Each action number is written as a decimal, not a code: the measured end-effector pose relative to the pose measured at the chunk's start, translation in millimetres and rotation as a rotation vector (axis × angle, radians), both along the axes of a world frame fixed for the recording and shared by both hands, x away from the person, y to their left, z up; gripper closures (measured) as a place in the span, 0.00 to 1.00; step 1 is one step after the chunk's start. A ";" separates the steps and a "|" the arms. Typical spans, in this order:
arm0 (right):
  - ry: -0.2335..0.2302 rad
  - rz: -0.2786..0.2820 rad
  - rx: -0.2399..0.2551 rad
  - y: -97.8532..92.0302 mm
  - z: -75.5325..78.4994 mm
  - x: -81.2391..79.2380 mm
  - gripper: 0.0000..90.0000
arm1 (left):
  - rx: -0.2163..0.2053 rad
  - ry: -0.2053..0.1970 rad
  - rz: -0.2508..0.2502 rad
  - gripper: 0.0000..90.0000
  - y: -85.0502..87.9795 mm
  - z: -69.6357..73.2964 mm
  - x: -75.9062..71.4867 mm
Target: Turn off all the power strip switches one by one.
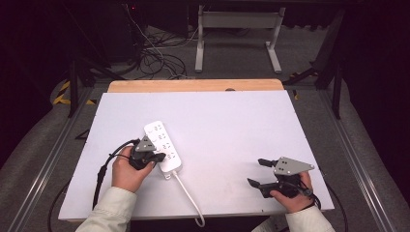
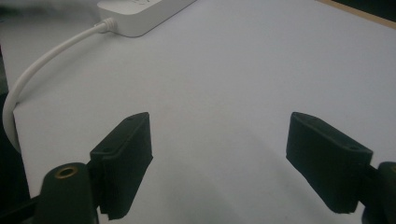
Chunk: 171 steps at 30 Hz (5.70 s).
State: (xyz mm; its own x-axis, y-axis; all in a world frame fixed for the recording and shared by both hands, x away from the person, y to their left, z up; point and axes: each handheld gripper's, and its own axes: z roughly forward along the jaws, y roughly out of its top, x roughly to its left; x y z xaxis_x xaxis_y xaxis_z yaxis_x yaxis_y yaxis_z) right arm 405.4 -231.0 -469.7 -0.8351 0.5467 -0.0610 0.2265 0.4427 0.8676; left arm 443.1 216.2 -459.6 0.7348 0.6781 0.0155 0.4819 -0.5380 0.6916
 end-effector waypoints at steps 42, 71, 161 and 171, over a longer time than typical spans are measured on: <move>0.005 0.000 -0.009 -0.5 -1.5 1.0 0.25 | -0.072 -0.137 0.057 1.00 7.3 11.5 -7.2; 0.018 0.002 -0.008 0.6 -3.7 2.2 0.25 | -0.090 -0.112 0.101 1.00 15.7 6.0 20.2; 0.024 0.013 -0.016 2.3 -5.2 1.5 0.25 | -0.115 -0.192 0.132 1.00 15.9 19.5 12.9; 0.025 0.014 -0.019 3.8 -5.4 1.7 0.24 | -0.082 -0.165 0.131 1.00 16.2 27.9 29.0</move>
